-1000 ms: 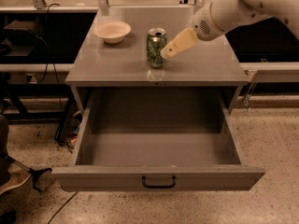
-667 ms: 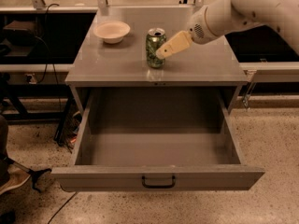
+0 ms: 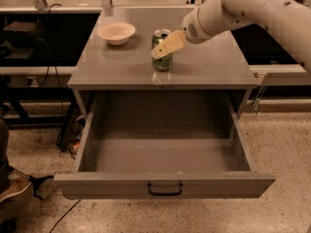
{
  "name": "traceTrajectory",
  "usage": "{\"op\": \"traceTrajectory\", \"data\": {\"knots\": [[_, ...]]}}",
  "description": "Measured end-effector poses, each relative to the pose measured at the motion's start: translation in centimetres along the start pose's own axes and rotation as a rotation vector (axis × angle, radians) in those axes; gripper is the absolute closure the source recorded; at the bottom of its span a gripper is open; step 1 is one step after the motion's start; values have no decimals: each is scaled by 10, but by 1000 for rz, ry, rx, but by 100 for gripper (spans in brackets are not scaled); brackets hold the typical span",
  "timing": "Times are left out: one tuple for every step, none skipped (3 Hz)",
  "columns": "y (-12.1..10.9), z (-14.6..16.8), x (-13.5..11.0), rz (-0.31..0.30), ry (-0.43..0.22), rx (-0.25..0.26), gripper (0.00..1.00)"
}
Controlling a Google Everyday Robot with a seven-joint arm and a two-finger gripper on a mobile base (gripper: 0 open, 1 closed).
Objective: Place green can into top drawer
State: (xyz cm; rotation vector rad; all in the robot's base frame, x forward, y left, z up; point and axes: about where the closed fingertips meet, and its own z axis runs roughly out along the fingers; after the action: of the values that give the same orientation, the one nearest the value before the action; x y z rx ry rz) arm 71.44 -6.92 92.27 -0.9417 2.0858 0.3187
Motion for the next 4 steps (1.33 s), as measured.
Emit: {"op": "traceTrajectory", "data": {"knots": [[3,14,-4,16,29,-10,0],[4,27,-7,24,43,-23,0],[6,35,-13,28,47,-32,0],[7,38,-17,29,47,-37,19]]}}
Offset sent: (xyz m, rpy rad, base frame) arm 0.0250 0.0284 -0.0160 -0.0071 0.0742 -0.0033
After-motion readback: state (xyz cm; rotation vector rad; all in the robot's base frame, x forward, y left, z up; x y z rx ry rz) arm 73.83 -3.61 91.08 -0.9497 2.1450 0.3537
